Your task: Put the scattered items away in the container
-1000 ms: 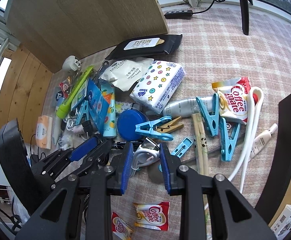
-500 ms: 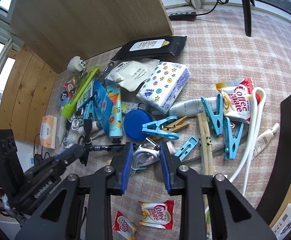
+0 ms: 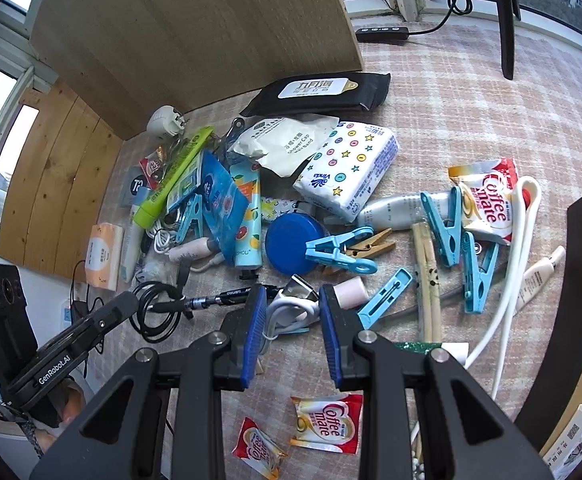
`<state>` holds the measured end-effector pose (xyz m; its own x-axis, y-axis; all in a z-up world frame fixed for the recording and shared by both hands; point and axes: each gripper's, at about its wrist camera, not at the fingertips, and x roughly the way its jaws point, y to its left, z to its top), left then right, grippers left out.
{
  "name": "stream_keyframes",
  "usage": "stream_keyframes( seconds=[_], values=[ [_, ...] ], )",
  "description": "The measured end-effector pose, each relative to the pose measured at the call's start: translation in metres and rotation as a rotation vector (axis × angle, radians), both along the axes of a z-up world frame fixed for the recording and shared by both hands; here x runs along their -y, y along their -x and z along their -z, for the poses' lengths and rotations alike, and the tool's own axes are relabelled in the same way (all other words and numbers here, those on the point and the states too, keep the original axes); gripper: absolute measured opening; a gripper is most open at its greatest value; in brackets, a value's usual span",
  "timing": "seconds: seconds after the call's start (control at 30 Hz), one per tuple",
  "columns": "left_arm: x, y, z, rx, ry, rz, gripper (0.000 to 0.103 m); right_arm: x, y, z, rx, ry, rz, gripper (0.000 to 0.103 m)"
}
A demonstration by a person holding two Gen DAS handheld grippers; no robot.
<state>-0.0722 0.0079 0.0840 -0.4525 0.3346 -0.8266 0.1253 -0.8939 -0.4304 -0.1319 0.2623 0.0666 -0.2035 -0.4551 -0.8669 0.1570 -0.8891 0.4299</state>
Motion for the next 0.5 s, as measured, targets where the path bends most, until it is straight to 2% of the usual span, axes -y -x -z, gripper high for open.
stream_keyframes(
  seconds=[0.07,0.13,0.23,0.4,0.5],
  values=[
    [0.002,0.000,0.006,0.018,0.039,-0.003,0.003,0.003,0.000,0.001,0.001,-0.005,-0.004,0.027],
    [0.012,-0.005,0.004,0.040,-0.081,-0.030,0.003,0.006,-0.001,0.002,0.008,-0.006,-0.012,0.027],
    [0.008,-0.016,-0.017,-0.033,0.072,-0.015,0.003,0.012,-0.003,0.001,0.003,-0.009,-0.026,0.027],
    [0.029,-0.022,-0.015,-0.023,0.132,-0.080,0.003,0.022,-0.004,-0.001,0.002,-0.006,-0.039,0.027],
    [0.047,-0.029,-0.016,-0.014,0.085,-0.117,0.003,0.025,-0.007,-0.004,-0.005,-0.010,-0.052,0.027]
  ],
)
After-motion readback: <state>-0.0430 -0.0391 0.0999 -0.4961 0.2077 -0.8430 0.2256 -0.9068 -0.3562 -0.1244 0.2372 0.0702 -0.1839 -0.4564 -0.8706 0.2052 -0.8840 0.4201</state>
